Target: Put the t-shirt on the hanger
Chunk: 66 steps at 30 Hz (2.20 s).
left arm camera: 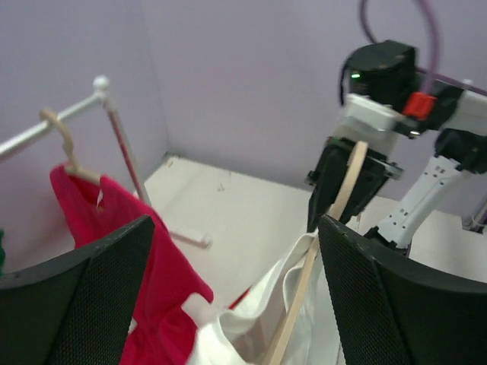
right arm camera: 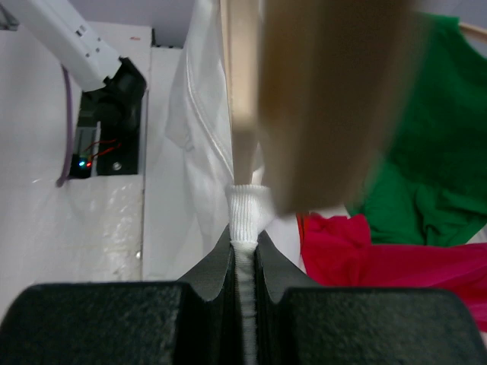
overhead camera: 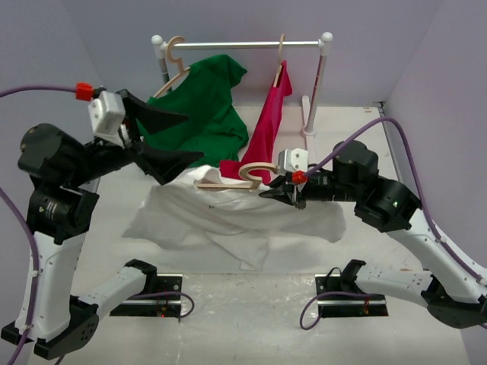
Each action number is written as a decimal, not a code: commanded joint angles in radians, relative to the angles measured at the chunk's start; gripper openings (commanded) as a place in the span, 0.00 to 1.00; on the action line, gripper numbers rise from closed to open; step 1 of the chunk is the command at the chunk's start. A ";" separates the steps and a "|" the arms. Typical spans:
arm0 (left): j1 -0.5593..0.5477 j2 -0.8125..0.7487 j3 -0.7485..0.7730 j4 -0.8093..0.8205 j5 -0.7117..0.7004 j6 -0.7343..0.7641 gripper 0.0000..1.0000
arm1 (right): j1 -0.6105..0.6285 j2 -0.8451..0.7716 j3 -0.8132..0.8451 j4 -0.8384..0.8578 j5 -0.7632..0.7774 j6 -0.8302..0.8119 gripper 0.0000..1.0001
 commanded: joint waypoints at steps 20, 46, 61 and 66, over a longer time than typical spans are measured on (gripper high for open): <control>-0.266 0.219 -0.120 0.564 0.297 -0.316 0.51 | -0.002 0.168 0.343 -0.294 -0.122 0.052 0.00; -0.268 0.122 -0.245 0.548 0.224 -0.131 0.66 | -0.085 0.111 0.243 -0.236 -0.108 0.124 0.00; -0.267 0.187 -0.174 0.434 0.136 -0.105 0.00 | -0.094 0.141 0.238 -0.213 -0.096 0.105 0.13; -0.266 0.154 -0.112 0.262 -0.053 -0.038 0.00 | -0.189 -0.030 0.049 -0.091 0.000 0.154 0.65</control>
